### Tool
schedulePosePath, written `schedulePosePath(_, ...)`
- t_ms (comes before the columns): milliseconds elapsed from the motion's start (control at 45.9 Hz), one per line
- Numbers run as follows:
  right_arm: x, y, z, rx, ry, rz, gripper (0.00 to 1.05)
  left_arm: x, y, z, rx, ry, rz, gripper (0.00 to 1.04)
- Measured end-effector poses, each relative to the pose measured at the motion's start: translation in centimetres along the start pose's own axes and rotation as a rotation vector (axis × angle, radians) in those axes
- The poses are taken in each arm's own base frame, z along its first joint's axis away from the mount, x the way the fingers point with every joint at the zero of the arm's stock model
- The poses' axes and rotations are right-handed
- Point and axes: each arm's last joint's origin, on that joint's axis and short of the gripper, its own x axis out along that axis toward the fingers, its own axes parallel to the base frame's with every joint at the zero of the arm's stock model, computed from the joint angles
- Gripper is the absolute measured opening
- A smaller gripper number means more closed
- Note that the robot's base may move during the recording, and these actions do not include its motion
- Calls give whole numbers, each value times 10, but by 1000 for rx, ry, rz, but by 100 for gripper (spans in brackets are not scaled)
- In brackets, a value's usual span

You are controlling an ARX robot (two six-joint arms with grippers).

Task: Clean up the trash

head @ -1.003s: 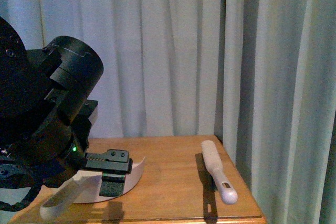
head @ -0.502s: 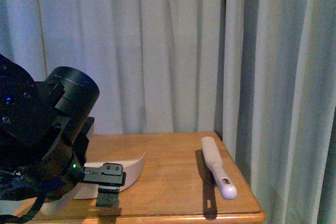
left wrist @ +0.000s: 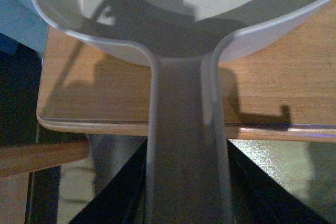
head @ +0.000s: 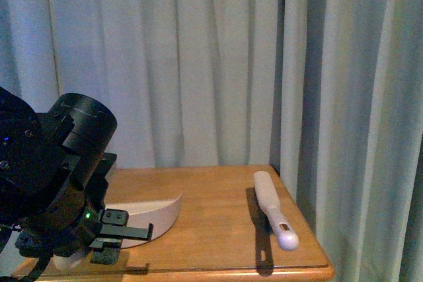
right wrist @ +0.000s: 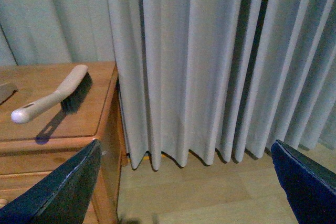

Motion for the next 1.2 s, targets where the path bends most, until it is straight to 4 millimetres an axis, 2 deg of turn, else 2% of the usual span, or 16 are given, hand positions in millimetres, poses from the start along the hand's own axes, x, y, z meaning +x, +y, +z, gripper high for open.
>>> schedulePosePath(87,0,0,0,0,0,0,97,0,0,-2,1,4,-3,28)
schedulePosePath(305,0,0,0,0,0,0,97,-7,2,-2,-1,-4,-12,28)
schedulePosePath(414,0,0,0,0,0,0,97,-18,4,2,4,-69,-10,28)
schedulePosePath(611,0,0,0,0,0,0,97,-53,6,13,27,-308,-19,28)
schedulePosePath(763,0,0,0,0,0,0,97,-96,12,10,90,-585,-13,28)
schedulePosePath(829,0,0,0,0,0,0,97,-120,17,1,101,-714,-15,28)
schedulePosePath(938,0,0,0,0,0,0,97,-163,29,-24,66,-915,-43,28)
schedulePosePath(1200,0,0,0,0,0,0,97,-223,54,-100,-43,-1177,-51,28)
